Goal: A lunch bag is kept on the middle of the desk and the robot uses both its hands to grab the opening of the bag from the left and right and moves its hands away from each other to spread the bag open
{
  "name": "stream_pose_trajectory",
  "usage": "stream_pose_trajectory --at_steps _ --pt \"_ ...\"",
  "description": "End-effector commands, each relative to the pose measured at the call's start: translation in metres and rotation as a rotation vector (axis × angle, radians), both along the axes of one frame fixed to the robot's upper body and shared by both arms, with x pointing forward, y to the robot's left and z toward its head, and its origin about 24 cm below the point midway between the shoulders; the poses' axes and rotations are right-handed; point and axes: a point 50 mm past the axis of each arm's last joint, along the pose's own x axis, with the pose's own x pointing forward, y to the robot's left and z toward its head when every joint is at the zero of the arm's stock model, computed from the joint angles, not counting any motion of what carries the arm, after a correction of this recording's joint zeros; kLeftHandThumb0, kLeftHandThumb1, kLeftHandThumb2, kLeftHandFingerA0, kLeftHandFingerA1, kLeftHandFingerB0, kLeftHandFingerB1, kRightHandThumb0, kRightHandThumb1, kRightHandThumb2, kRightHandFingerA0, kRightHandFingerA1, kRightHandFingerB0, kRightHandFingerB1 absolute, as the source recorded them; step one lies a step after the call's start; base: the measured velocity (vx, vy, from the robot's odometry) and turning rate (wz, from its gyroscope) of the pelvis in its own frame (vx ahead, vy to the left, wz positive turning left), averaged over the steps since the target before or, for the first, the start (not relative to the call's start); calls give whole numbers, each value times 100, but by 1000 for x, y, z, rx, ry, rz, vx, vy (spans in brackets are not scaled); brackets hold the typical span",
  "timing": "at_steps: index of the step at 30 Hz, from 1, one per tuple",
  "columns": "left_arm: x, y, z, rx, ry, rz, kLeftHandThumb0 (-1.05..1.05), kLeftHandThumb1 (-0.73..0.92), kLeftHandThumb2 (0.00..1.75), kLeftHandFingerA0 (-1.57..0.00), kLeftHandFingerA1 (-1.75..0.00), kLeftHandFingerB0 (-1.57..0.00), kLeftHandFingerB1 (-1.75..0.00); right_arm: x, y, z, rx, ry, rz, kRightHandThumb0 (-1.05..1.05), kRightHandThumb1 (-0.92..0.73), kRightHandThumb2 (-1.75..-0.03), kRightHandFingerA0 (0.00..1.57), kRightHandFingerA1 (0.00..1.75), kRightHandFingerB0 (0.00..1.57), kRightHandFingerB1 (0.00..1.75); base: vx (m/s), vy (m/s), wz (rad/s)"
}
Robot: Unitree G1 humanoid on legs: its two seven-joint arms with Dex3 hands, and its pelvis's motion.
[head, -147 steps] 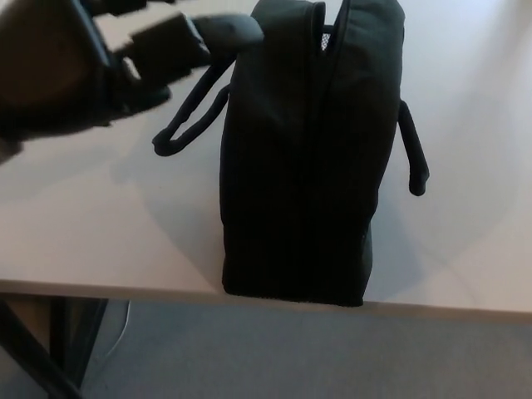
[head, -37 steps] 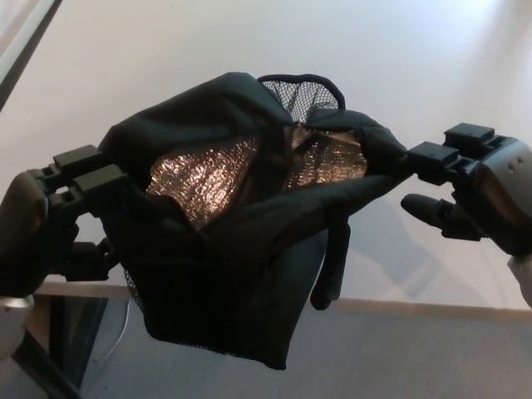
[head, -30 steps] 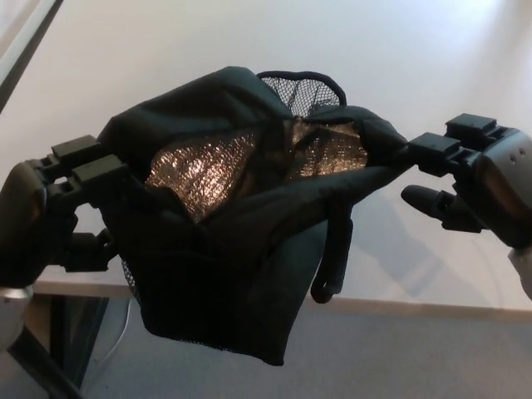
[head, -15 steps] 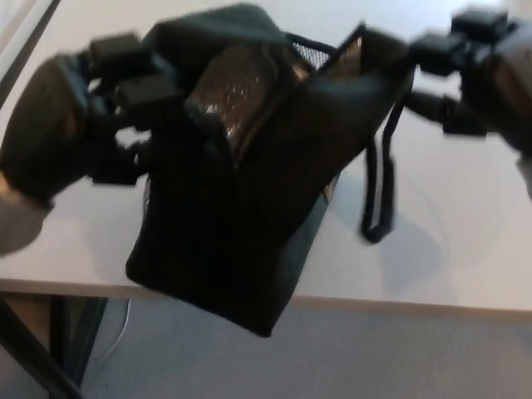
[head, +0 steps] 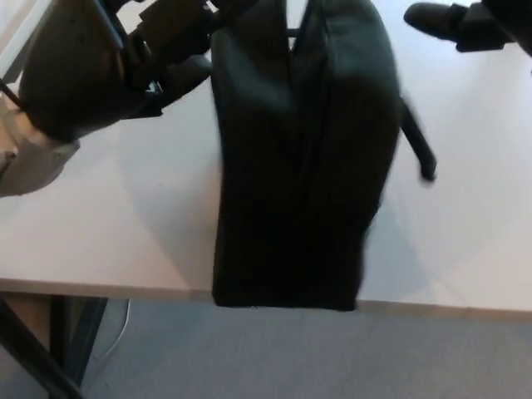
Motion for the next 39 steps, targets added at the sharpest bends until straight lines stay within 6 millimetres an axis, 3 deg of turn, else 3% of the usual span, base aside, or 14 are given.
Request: stream_pose_trajectory --at_steps 1,2,3,5,17,26,27,32,34,35,36,37,38,39 --pt "2 6 -6 -9 -90 58 7 50 73 -20 -35 -6 -23 3 -3 3 16 56 -49 -23 -27 -79 42 59 11 47 0 0 0" --pt "2 7 -8 -8 -82 67 9 45 78 -19 -36 -5 -23 3 -3 2 21 56 -49 -34 -43 -53 56 41 25 30 0 0 0" --pt "3 9 -10 -1 -71 91 8 42 82 -17 -37 -2 -24 3 -4 1 24 56 -50 -24 -26 -79 46 60 12 47 0 0 0" --pt "4 11 -14 2 -69 113 8 42 80 -17 -38 -2 -23 2 -4 1 22 58 -54 -36 -42 -53 58 41 26 30 0 0 0" --pt "-1 33 -23 -24 -51 173 9 44 77 -16 -37 0 -10 -10 -38 -3 45 31 -96 -36 -46 -54 58 41 23 29 0 0 0" --pt "-34 102 -12 -115 -118 326 11 47 69 -11 -31 -8 -22 -63 -82 -9 54 -42 -127 -31 -49 -55 41 37 27 31 0 0 0" --pt "-39 111 -14 -138 -98 331 15 37 92 -5 -46 0 -45 -70 -87 -11 54 -46 -127 -30 -49 -54 48 41 29 32 0 0 0" --pt "-69 149 -25 -261 -50 432 4 50 69 -29 -34 -15 -29 -109 -100 -41 92 -55 -112 -35 -50 -59 78 49 32 36 0 0 0" --pt "-80 158 -41 -339 11 460 -3 58 58 -83 -58 -12 -26 -121 -101 -56 104 -29 -106 -30 -49 -55 59 44 31 33 0 0 0" --pt "-87 163 -51 -375 45 478 -3 58 58 -83 -58 -12 -26 -129 -102 -66 112 -10 -108 -30 -49 -55 59 44 31 33 0 0 0" --pt "-97 168 -65 -410 91 496 -2 43 90 -63 -73 0 -45 -136 -102 -78 120 22 -111 -32 -51 -55 56 43 33 33 0 0 0" --pt "-100 169 -69 -421 106 502 -2 39 88 -42 -60 0 -44 -139 -101 -81 123 33 -114 -33 -51 -56 56 43 34 33 0 0 0" --pt "-111 170 -84 -463 168 523 4 51 62 -46 -48 -12 -17 -147 -100 -96 144 78 -112 -33 -50 -55 53 42 37 34 0 0 0" --pt "-121 170 -98 -501 224 544 4 51 62 -46 -48 -12 -17 -156 -98 -109 167 119 -106 -33 -50 -55 53 42 37 34 0 0 0"
